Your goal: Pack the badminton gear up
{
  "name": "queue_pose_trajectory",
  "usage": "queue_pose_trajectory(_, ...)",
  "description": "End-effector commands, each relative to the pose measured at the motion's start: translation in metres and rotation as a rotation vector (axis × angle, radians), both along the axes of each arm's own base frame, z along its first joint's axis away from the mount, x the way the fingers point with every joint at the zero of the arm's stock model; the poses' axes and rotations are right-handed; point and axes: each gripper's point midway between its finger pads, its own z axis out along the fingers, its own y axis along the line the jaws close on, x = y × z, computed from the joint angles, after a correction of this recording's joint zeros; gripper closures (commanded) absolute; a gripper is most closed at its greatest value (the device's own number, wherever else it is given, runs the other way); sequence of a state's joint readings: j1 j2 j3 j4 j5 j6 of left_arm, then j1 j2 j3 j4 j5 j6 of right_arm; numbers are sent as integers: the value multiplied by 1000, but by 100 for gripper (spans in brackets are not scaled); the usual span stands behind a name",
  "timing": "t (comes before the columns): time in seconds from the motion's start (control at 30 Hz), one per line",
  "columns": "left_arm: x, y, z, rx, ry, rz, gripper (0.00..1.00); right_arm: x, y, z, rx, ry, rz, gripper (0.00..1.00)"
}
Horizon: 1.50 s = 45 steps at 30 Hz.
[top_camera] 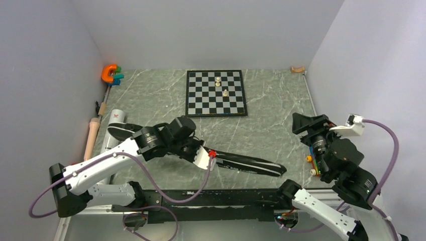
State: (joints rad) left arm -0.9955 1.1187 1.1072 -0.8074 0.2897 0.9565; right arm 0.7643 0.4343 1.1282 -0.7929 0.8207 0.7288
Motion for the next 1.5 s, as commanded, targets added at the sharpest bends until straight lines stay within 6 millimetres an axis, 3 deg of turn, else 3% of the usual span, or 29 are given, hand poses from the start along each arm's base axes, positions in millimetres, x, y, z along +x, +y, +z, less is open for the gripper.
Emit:
queue_pose_trajectory(0.0,-13,-37,31,-124,54,-53,100,12,13,7,-18,-20,18,30)
queue_pose_trajectory(0.1,-13,-50,20,-124,148,-8,100,17,22,-1,-27,3,32,30)
queue_pose_trajectory(0.27,-17,-60,-14,7,312,37,100,23,34,-15,-16,28,62,30)
queue_pose_trajectory(0.43,3,-81,-25,24,425,128,100,27,42,-32,-22,52,72,30)
queue_pose_trajectory(0.67,53,-110,-39,14,470,242,100,32,46,-34,-37,67,74,30)
queue_pose_trajectory(0.8,64,-119,-47,-8,516,310,100,34,48,-38,-49,80,68,29)
queue_pose_trajectory(0.93,61,-128,-46,-49,646,392,100,37,50,-44,-55,96,61,29)
queue_pose_trajectory(1.27,75,-136,-62,-107,790,526,100,47,63,-56,-59,138,73,29)
queue_pose_trajectory(1.47,73,-126,-91,-60,796,513,100,53,67,-62,-58,168,70,29)
